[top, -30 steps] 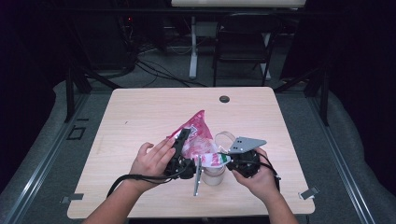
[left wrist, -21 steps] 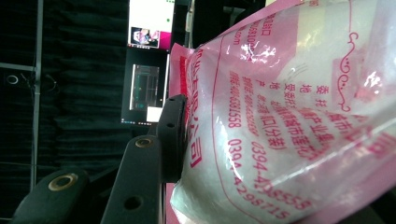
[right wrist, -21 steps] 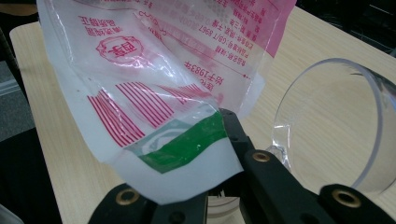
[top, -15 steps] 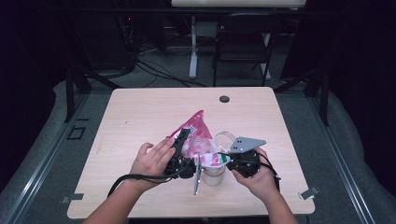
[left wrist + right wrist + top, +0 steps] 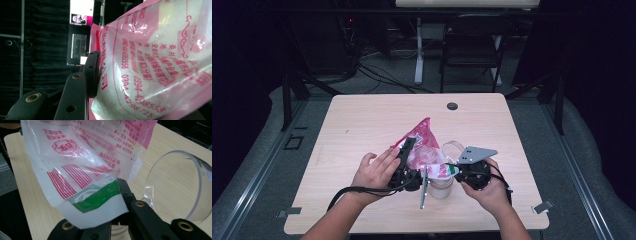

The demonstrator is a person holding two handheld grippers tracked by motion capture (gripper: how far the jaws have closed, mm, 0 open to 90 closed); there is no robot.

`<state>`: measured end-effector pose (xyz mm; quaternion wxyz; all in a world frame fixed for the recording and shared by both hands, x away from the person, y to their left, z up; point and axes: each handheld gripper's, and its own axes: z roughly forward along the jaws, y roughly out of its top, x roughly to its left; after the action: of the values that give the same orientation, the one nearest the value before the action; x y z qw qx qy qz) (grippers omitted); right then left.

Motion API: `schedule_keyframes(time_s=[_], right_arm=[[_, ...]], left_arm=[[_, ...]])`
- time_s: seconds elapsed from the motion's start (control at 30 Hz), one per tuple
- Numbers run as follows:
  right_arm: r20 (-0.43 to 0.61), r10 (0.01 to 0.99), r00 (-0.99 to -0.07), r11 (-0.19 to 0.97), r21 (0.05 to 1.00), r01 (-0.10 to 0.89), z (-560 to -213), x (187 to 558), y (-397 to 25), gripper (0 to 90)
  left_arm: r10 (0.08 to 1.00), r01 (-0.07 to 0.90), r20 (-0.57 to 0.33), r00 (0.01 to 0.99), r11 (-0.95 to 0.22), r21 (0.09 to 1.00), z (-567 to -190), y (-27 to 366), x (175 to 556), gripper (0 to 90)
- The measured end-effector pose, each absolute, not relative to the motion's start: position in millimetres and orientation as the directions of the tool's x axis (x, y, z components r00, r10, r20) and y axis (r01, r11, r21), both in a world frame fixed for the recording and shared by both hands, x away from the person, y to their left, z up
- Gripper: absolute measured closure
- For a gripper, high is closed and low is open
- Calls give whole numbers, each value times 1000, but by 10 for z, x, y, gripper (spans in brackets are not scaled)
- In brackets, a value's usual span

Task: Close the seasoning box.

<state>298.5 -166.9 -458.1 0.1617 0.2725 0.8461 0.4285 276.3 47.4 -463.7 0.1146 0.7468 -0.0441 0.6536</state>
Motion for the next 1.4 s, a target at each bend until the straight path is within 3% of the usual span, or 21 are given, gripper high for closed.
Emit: schedule_keyframes(time_s=[1.4], right_arm=[[-53,605,-794,484,816,315,-4586,2983,-1644,899]], left_arm=[[169,-121,949,267,-971,207,-4850,567,2830,667]])
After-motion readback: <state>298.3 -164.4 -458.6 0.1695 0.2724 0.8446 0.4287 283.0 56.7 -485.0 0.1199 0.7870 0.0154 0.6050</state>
